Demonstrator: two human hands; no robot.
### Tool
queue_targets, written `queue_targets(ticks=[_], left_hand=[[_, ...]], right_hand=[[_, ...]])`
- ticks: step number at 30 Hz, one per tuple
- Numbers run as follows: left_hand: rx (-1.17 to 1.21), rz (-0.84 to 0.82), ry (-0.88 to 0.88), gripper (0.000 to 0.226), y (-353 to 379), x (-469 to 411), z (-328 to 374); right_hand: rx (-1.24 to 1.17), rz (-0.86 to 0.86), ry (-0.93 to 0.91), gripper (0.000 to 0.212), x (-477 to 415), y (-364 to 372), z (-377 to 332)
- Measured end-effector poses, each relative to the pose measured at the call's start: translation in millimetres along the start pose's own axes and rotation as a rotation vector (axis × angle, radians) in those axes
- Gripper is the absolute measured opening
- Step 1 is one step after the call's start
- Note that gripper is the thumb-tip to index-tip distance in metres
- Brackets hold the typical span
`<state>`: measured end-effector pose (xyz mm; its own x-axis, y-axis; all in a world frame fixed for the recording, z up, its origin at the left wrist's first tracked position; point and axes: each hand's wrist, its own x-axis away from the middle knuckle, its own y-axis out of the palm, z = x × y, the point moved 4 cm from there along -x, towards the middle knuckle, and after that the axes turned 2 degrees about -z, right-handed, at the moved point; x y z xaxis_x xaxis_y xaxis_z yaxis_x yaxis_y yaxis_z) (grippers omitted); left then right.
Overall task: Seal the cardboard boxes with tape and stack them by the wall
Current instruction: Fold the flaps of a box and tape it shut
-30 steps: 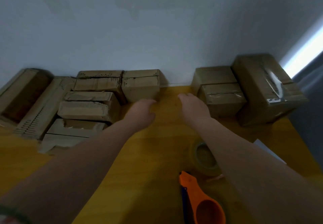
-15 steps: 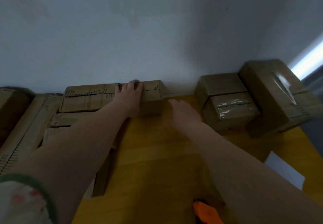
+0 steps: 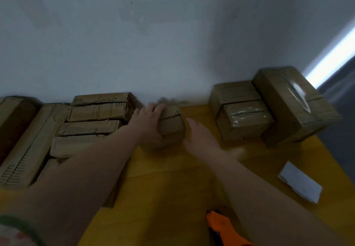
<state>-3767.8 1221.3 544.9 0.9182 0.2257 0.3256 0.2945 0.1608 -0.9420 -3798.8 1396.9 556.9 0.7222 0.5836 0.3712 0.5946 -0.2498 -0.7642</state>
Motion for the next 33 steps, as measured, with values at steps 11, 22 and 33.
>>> queue_targets(ticks=[11, 22, 33], left_hand=[[0.042, -0.086, -0.034, 0.105, 60, 121, 58], [-0.014, -0.09, 0.161, 0.108, 91, 196, 59], [-0.067, -0.129, 0.449, 0.09, 100, 245, 32]], right_hand=[[-0.068, -0.052, -0.039, 0.06, 109, 32, 37], [0.137, 0.121, 0.283, 0.04, 207, 78, 54], [0.308, 0.149, 0.581, 0.046, 241, 130, 56]])
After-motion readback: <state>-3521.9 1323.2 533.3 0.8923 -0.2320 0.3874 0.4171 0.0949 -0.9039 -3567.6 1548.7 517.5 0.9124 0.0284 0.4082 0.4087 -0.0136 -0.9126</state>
